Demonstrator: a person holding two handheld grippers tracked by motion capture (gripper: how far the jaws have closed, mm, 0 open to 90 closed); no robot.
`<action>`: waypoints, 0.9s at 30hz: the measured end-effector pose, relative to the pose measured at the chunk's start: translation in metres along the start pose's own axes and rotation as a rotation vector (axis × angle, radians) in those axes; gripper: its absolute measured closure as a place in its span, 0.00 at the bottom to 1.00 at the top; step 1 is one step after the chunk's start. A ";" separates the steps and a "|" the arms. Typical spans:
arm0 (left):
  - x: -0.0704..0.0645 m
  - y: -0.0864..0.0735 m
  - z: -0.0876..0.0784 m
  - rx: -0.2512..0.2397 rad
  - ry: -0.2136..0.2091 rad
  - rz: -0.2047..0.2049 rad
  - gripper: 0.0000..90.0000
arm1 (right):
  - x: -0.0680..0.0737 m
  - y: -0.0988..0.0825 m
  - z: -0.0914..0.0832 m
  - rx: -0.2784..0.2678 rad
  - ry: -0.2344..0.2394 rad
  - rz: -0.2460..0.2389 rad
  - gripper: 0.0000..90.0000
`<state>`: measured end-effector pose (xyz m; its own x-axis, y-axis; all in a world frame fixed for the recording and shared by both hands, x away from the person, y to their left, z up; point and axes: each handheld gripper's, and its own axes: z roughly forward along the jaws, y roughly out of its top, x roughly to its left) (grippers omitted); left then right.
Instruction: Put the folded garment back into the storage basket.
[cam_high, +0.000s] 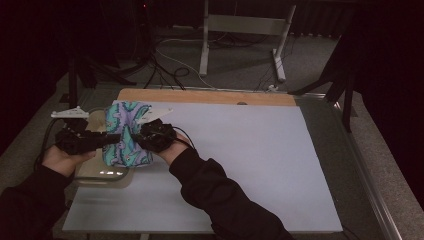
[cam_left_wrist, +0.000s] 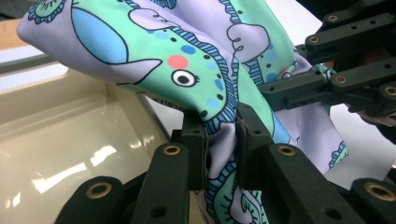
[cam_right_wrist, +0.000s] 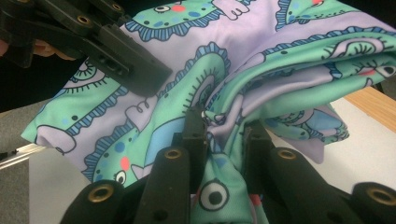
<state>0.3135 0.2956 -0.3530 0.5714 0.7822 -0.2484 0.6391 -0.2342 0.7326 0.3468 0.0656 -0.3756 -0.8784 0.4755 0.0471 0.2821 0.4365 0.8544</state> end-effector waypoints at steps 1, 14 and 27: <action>0.002 -0.001 -0.002 0.003 0.004 -0.003 0.86 | 0.002 0.002 0.002 0.000 -0.001 -0.010 0.86; 0.028 -0.009 -0.026 0.015 0.091 -0.023 0.86 | 0.022 0.021 0.035 0.004 -0.004 -0.036 0.86; 0.056 -0.014 -0.027 0.062 0.186 -0.026 0.86 | 0.041 0.026 0.074 -0.008 -0.066 -0.051 0.86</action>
<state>0.3224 0.3585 -0.3598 0.4527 0.8804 -0.1412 0.6861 -0.2428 0.6858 0.3467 0.1527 -0.3893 -0.8640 0.5025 -0.0308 0.2344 0.4557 0.8587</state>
